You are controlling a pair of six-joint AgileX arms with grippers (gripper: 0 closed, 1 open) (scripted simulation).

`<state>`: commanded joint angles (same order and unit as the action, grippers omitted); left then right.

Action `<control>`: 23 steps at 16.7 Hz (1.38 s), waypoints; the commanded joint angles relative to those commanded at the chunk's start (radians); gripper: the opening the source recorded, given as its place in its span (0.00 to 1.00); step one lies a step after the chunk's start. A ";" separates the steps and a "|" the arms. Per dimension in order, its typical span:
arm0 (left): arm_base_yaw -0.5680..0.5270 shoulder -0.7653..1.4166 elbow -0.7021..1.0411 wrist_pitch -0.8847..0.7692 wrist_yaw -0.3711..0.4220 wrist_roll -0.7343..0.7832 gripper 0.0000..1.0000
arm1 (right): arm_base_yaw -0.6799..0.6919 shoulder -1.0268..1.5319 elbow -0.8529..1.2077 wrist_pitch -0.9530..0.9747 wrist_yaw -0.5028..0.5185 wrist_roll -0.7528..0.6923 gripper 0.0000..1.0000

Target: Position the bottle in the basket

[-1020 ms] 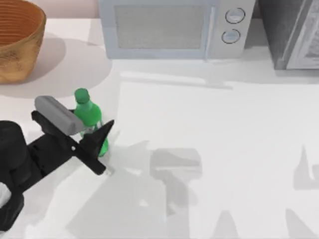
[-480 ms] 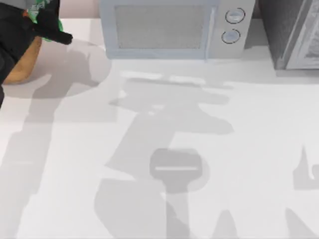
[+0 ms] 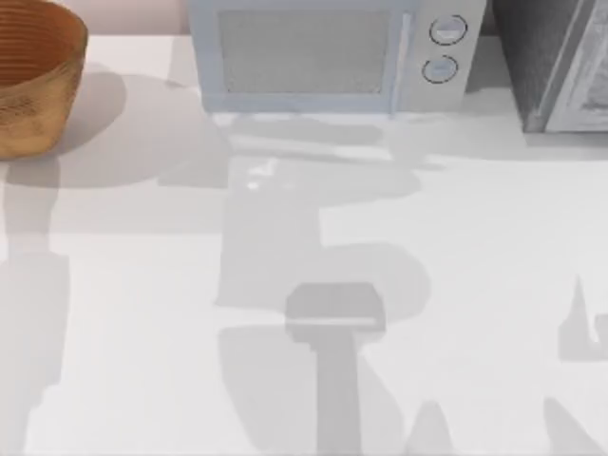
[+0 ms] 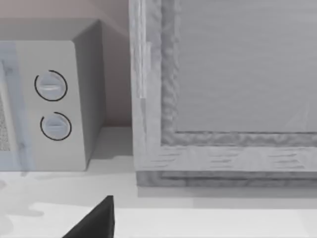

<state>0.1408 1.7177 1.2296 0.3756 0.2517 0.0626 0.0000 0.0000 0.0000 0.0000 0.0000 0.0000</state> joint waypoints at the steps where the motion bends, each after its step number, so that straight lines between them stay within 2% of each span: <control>1: 0.021 -0.010 0.032 -0.065 -0.002 0.001 0.00 | 0.000 0.000 0.000 0.000 0.000 0.000 1.00; 4: 0.069 -0.022 0.109 -0.204 -0.002 0.005 0.00 | 0.000 0.000 0.000 0.000 0.000 0.000 1.00; 7: 0.087 -0.019 0.141 -0.251 -0.001 0.007 0.00 | 0.000 0.000 0.000 0.000 0.000 0.000 1.00; 12: 0.082 -0.014 0.141 -0.246 -0.002 0.009 0.00 | 0.000 0.000 0.000 0.000 0.000 0.000 1.00; 19: 0.066 0.156 0.199 -0.142 -0.019 0.002 0.00 | 0.000 0.000 0.000 0.000 0.000 0.000 1.00; 23: 0.060 0.181 0.210 -0.119 -0.024 0.001 0.00 | 0.000 0.000 0.000 0.000 0.000 0.000 1.00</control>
<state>0.2008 1.8985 1.4396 0.2564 0.2273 0.0641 0.0000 0.0000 0.0000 0.0000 0.0000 0.0000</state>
